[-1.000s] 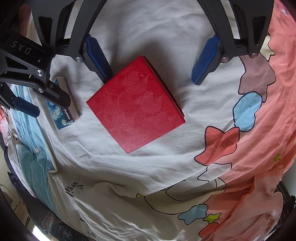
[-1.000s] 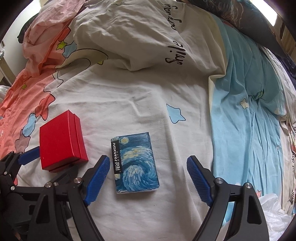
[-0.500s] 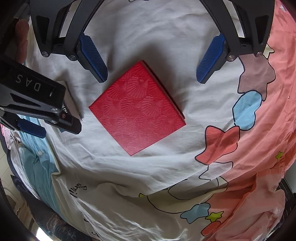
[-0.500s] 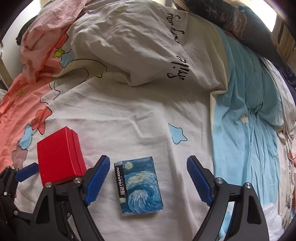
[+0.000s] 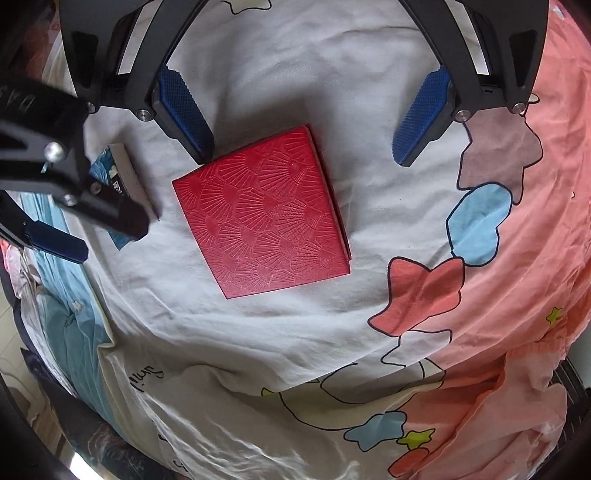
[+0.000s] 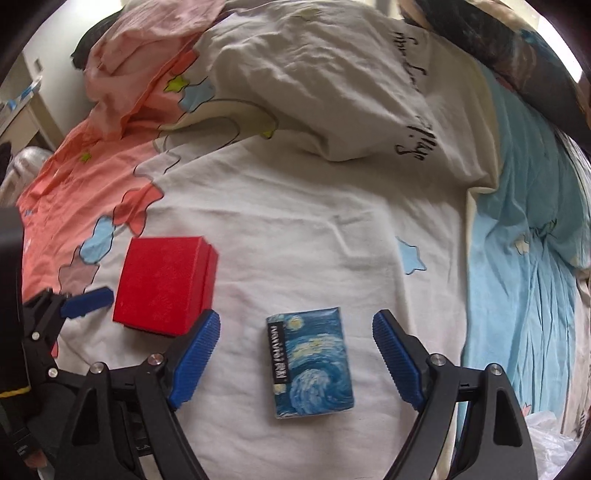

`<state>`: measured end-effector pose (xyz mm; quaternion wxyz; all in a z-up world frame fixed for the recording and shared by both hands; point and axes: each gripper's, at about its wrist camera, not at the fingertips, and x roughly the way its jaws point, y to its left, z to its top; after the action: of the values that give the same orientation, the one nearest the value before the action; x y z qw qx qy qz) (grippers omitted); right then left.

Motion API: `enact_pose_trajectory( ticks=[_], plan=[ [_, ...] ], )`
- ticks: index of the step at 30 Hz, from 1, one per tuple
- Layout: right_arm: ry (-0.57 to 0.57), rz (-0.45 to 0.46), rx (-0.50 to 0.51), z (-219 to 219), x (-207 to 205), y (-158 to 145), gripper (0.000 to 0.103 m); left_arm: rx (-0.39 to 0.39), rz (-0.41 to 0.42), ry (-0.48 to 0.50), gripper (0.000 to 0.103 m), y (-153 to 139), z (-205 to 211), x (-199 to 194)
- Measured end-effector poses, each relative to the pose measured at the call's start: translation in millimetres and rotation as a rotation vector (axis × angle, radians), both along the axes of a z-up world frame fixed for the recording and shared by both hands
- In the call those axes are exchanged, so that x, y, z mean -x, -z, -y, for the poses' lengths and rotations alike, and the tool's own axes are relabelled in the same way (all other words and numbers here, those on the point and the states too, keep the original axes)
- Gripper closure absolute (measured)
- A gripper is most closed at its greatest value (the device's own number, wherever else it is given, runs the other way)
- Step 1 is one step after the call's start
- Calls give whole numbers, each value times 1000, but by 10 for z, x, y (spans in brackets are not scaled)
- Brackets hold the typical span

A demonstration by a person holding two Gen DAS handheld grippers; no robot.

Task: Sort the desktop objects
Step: 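Position the left tool around the red box while the right tool approaches the printed card box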

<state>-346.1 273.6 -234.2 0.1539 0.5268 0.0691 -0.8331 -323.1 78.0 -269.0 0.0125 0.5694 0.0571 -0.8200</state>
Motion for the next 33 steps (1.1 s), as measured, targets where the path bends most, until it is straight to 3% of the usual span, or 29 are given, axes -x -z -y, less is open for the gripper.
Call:
enact_pose_trajectory(
  ticks=[5,9,14,22,25,33],
  plan=[
    [56,36,51,-99,86,89,20,-14,-9,-42,3,-41,61,54],
    [89,22,70,-231,21,87,20,48,-92,-47,2,-196,18,-3],
    [87,19,109,-315,-43,37,20,21,-60,-45,1,4,-258,71],
    [70,23,132,-376,-101,6,20,22,-49,-88,1,26,-130,229],
    [50,22,115,-331,-127,42,20,21,-41,-98,1,38,-65,264],
    [-42,-12,-42,-65,-220,162,20,21,-3,-132,1,115,200,284]
  ],
)
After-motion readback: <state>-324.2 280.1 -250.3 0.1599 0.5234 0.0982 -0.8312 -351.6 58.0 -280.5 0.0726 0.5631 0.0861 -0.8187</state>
